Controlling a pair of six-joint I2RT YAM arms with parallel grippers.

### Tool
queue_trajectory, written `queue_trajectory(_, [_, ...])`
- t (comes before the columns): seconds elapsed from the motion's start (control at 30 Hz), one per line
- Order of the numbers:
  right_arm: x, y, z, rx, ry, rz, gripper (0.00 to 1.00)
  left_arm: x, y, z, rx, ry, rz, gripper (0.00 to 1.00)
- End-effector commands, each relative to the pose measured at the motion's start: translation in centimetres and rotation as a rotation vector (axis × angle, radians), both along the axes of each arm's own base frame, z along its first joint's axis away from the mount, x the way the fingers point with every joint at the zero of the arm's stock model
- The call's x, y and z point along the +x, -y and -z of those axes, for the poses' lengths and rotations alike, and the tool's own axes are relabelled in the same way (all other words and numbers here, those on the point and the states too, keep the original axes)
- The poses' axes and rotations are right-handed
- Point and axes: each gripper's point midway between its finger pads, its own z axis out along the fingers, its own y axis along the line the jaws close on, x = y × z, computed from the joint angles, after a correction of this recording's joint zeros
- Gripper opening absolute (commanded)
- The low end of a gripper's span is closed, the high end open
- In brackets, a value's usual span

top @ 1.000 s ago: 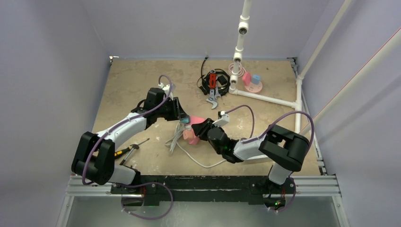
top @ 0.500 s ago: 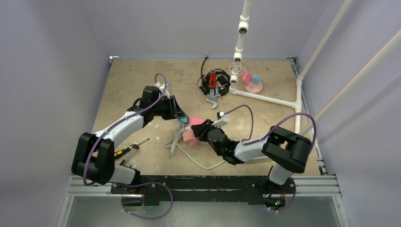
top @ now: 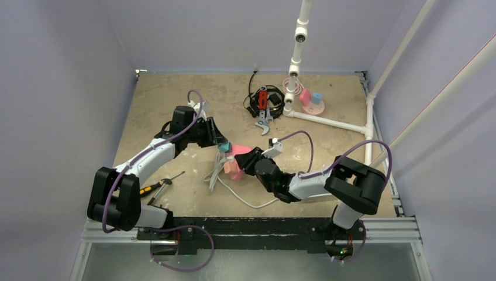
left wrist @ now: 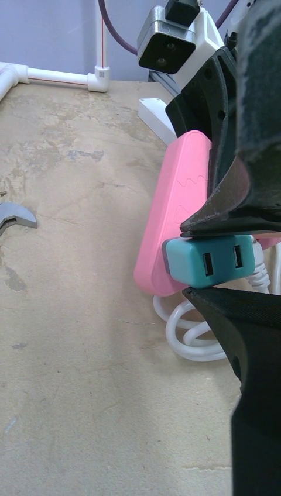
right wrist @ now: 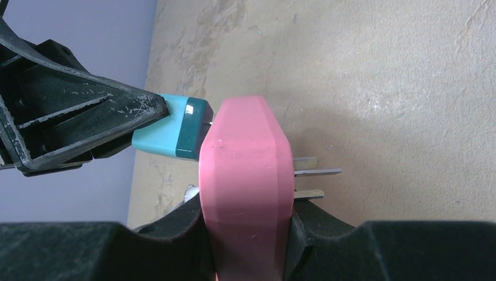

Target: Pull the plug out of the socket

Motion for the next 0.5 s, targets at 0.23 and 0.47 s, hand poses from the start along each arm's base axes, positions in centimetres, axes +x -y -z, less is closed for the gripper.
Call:
queue_trajectory(0.23, [0.0,3.4,4.3,-0.121,-0.126,0.124,0.0,4.0,-1.6,-6.1,-0.033,0.273,-0.079,0.0])
queue_trajectory(0.47, [0.0,3.8,4.9,-0.129,-0.137,0.128,0.0,3.2,-2.8,-11.1,-0.061,0.408,-0.109,0.0])
